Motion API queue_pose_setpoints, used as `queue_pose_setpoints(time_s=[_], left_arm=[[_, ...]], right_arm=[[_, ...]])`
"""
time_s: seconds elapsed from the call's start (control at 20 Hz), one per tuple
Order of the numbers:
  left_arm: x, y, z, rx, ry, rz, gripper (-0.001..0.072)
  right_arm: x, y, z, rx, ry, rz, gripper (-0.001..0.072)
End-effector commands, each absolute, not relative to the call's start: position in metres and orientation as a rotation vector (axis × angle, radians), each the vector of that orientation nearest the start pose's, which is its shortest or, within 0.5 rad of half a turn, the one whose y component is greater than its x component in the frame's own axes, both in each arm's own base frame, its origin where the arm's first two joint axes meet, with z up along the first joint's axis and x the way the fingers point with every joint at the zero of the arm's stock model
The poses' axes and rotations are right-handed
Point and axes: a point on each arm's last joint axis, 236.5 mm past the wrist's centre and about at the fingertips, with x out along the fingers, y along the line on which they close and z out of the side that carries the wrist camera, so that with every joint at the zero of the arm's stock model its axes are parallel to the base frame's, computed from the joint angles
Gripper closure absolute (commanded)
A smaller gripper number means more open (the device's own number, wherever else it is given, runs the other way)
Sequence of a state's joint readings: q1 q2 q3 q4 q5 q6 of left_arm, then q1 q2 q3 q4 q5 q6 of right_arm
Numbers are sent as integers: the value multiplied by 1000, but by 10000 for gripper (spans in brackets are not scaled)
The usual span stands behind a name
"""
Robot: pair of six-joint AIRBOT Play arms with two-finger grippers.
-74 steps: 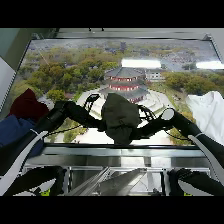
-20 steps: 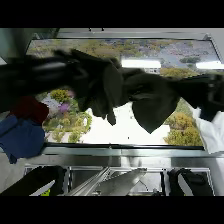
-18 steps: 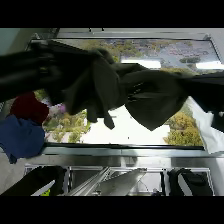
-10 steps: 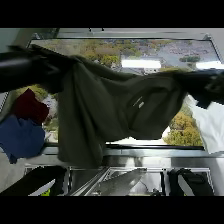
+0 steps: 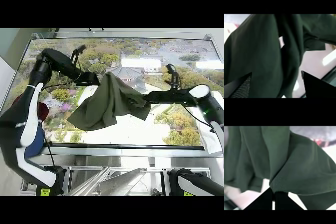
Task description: Fold the shirts.
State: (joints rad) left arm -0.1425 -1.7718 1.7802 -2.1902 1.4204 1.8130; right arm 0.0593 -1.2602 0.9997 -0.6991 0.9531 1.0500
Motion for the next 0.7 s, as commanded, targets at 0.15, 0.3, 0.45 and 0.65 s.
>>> queue_pose_setpoints(time_s=[0.15,0.3,0.45,0.65], left_arm=[[444,-155,9,-361,1493,-716,6],[396,-180,6,-324,1574,-766,6],[335,-188,-8,-271,1694,-770,6],[273,-192,-33,-307,1726,-672,6]], right_arm=[[468,71,35,398,871,389,393],[465,31,33,426,887,334,210],[429,33,22,470,1027,408,210],[373,107,-6,536,1219,601,208]])
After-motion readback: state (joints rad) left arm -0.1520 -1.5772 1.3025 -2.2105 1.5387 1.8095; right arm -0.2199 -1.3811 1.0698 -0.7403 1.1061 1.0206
